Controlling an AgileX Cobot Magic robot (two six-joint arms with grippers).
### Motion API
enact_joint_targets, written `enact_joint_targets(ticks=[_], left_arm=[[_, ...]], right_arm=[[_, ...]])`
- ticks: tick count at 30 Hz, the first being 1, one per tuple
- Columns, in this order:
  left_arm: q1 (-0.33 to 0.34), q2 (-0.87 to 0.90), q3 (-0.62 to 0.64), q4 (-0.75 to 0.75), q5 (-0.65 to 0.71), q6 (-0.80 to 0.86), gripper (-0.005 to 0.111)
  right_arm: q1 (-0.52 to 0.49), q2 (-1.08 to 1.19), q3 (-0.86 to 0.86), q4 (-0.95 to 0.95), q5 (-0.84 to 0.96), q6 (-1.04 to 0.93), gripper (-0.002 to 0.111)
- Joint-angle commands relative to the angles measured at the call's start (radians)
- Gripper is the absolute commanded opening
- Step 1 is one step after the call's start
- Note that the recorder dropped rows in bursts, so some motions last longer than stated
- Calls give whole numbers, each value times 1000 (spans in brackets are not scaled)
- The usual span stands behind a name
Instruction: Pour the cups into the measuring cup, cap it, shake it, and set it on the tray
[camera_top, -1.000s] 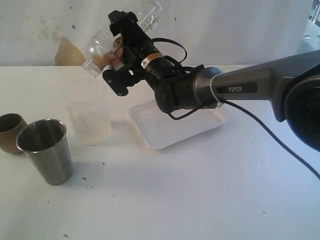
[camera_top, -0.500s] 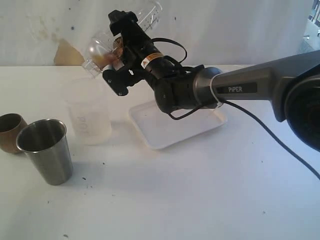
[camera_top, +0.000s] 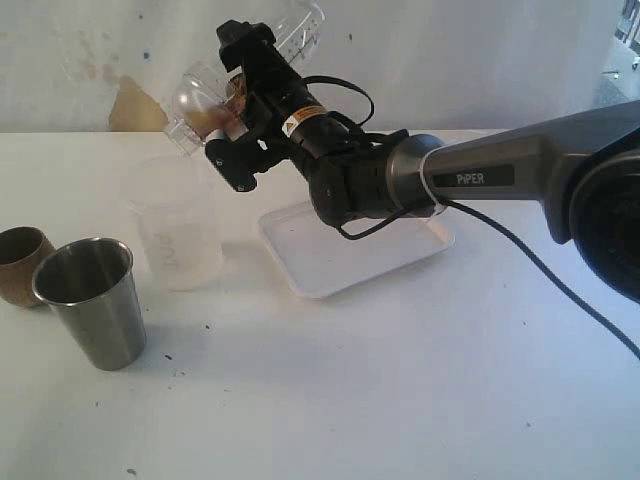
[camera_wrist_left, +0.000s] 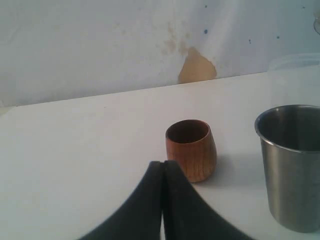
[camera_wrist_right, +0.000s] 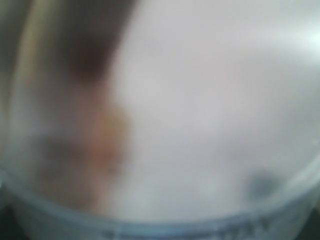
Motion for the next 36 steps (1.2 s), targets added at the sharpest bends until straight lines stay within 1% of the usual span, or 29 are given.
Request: enact_joint_targets(ticks=[1, 25, 36], left_arm=[[-1, -3, 5, 1, 0, -2, 0], [-1, -3, 5, 1, 0, -2, 0], [-1, -3, 5, 1, 0, -2, 0]], right_arm=[[-6, -12, -12, 6, -42, -13, 0], [-6, -12, -12, 2, -47, -16, 0], [-6, -12, -12, -130, -45, -16, 0]])
